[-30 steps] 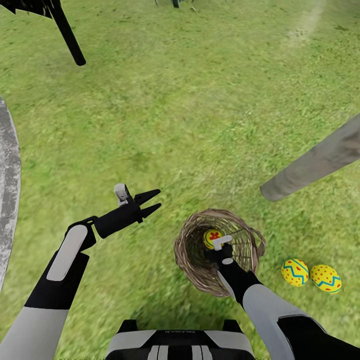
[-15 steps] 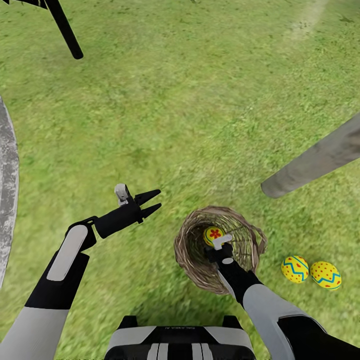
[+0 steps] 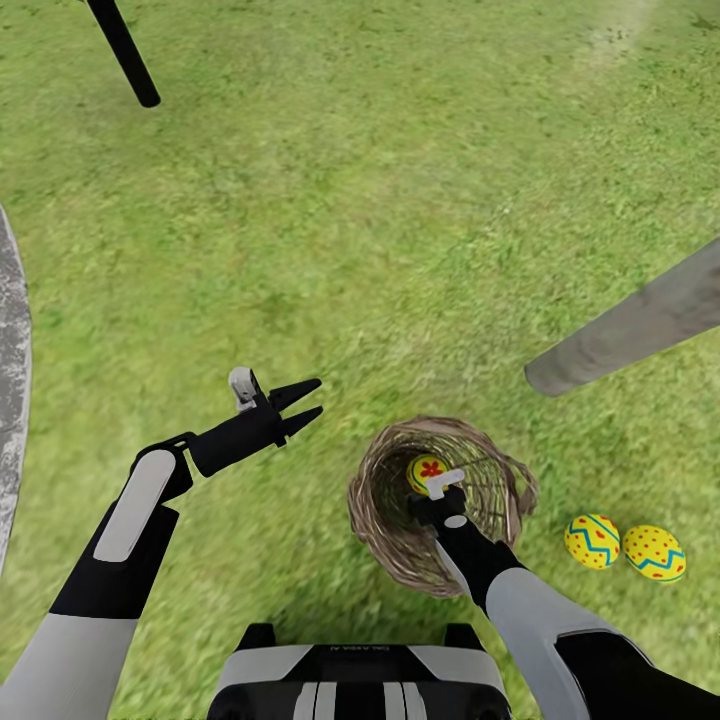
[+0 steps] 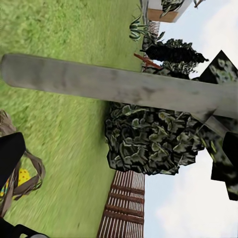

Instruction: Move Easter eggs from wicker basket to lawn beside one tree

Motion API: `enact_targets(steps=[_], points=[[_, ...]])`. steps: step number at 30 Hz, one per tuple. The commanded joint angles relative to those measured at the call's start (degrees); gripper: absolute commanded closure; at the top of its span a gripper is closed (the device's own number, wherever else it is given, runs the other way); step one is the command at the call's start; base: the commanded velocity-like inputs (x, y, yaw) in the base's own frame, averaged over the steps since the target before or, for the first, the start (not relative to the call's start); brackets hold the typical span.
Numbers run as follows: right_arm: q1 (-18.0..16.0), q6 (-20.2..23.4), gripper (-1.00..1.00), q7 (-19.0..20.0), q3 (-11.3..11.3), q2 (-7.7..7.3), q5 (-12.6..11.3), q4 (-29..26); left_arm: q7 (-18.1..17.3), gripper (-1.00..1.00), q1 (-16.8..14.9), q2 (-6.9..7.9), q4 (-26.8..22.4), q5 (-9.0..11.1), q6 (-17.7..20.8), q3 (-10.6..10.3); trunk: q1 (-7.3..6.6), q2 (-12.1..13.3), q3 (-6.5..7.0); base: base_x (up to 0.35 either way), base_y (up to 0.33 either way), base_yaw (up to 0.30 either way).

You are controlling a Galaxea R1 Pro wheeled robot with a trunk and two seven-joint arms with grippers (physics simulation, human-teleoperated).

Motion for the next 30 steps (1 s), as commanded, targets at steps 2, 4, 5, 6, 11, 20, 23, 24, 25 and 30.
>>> enact_targets(steps=[2, 4, 5, 6, 11, 20, 23, 24, 25, 30], points=[[0.0, 0.1, -1.00, -0.3, 0.3, -0.01, 0.2, 0.0, -0.4, -1.00, 0.0, 0.03, 0.0, -0.3, 0.1, 0.0, 0.00, 0.0, -0.21, 0.005, 0.000, 0.000], [0.0, 0.1, -1.00, -0.3, 0.3, -0.01, 0.2, 0.0, -0.4, -1.00, 0.0, 0.03, 0.0, -0.3, 0.1, -0.1, 0.00, 0.0, -0.39, 0.002, 0.000, 0.000], [0.0, 0.1, -1.00, -0.3, 0.3, 0.01, 0.2, 0.0, -0.4, -1.00, 0.0, 0.03, 0.1, -0.3, 0.1, -0.1, 0.00, 0.0, -0.48, 0.000, 0.000, 0.000], [0.0, 0.1, -1.00, -0.3, 0.3, 0.00, 0.2, 0.0, -0.4, -1.00, 0.0, 0.02, 0.1, -0.3, 0.1, -0.1, 0.00, 0.0, -0.57, 0.000, 0.000, 0.000], [0.0, 0.1, -1.00, -0.3, 0.3, -0.01, 0.2, 0.0, -0.4, -1.00, 0.0, 0.00, 0.1, -0.3, 0.1, -0.1, 0.00, 0.0, -1.04, 0.000, 0.000, 0.000], [0.0, 0.1, -1.00, -0.3, 0.2, -0.01, 0.1, -0.1, -0.4, -1.00, 0.1, 0.03, 0.1, -0.3, 0.1, -0.1, 0.00, 0.0, -1.87, 0.000, 0.000, 0.000], [0.0, 0.1, -1.00, -0.3, 0.2, -0.01, 0.1, -0.1, -0.4, -1.00, 0.1, 0.03, 0.1, -0.3, 0.1, -0.1, 0.00, 0.0, -2.14, 0.000, 0.000, 0.000], [0.0, 0.1, -1.00, -0.3, 0.2, -0.01, 0.1, -0.1, -0.4, -1.00, 0.1, 0.03, 0.1, -0.3, 0.1, -0.1, 0.00, 0.0, -2.23, 0.000, 0.000, 0.000], [0.0, 0.1, -1.00, -0.3, 0.2, -0.01, 0.1, -0.1, -0.4, -1.00, 0.1, 0.03, 0.1, -0.3, 0.1, -0.1, 0.00, 0.0, -2.33, 0.000, 0.000, 0.000], [0.0, 0.1, -1.00, -0.3, 0.2, -0.01, 0.1, -0.2, -0.4, -1.00, 0.0, 0.03, 0.1, -0.3, 0.1, -0.1, 0.00, 0.0, -2.79, 0.000, 0.000, 0.000]])
